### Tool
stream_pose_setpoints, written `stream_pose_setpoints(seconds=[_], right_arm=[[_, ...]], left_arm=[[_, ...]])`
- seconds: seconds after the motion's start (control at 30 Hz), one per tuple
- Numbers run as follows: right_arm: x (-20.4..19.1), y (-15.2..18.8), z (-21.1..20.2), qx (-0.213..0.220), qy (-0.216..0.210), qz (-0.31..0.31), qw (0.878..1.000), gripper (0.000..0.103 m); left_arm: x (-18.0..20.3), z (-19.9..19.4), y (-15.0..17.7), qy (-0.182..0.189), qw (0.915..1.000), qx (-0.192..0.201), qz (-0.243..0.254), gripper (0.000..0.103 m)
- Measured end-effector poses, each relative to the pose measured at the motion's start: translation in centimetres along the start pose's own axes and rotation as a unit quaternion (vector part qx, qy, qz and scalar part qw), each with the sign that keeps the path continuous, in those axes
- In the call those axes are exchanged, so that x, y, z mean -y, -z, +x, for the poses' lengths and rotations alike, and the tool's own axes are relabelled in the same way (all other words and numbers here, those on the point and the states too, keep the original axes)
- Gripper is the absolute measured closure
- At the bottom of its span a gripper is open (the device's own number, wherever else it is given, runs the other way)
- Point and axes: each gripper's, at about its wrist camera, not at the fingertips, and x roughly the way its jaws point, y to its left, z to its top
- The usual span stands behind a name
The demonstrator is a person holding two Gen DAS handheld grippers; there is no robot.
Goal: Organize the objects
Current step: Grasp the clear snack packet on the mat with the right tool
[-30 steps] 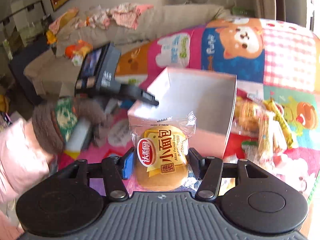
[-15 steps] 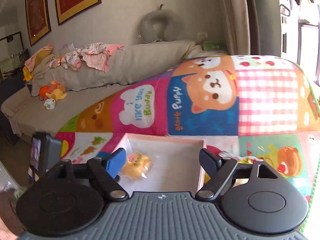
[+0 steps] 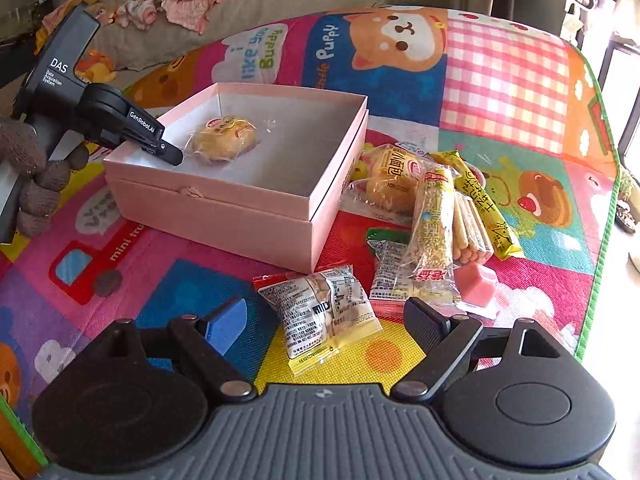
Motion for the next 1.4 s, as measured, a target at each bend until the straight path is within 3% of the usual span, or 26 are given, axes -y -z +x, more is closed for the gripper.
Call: stream_pose_setpoints(seconds=[0.23, 0.33, 0.4, 0.6, 0.77, 0.87, 1.0, 1.17, 1.23, 1.3, 1.4], right_arm=[[-0.6, 0.1, 1.0, -0.006, -0.006, -0.01, 1.0, 0.022], [-0.6, 0.7, 0.8, -0.01, 0.008, -0.012, 1.0, 0.033], [-0.4, 1.0, 0.4, -0.021, 0.008, -0.005, 1.0, 0.048], [-1.3, 2.5, -1.3, -0.039, 0.001, -0.012, 0.999, 0.054], [-2.7, 2.6, -2.7, -0.036, -0.009, -0.046, 0.998, 0.051], [-3.0, 1.5, -3.2, 0.001, 0.006, -0.061, 0.998, 0.026], [-2.2, -0.3, -1.4, 0.011, 0.008, -0.06, 0.998, 0.026], [-0.8, -1.5, 2.4, -0.016, -0.037, -0.008, 0.999, 0.026], [-0.8, -1.2, 2.9, -0.029, -0.036, -0.001, 0.999, 0.027], [-1.2, -0.5, 2.4, -0.031, -0.035, -0.006, 0.999, 0.044], [-1.6, 0.4, 1.0, -0.04, -0.036, -0.01, 0.998, 0.049]], left_arm=[[0.0, 0.1, 0.1, -0.002, 1.0, -0.006, -0.005, 0.088], [0.0, 0.1, 0.1, -0.001, 1.0, -0.006, -0.005, 0.088], [0.0, 0.1, 0.1, -0.002, 1.0, -0.006, -0.006, 0.088], [0.1, 0.1, 0.3, -0.003, 1.0, -0.003, -0.002, 0.087], [0.3, 0.0, 0.3, -0.007, 1.0, -0.002, 0.006, 0.087], [0.3, 0.1, 0.1, -0.008, 0.9999, -0.001, 0.006, 0.088], [0.3, 0.3, -0.1, -0.009, 1.0, 0.0, 0.003, 0.089], [0.4, 0.3, 0.3, -0.009, 0.9999, 0.001, 0.01, 0.089], [0.3, 0.2, 0.4, -0.006, 0.9999, 0.0, 0.012, 0.089], [0.3, 0.2, 0.5, -0.006, 0.9999, 0.002, 0.014, 0.089], [0.4, 0.2, 0.5, -0.009, 0.9999, 0.004, 0.014, 0.089]])
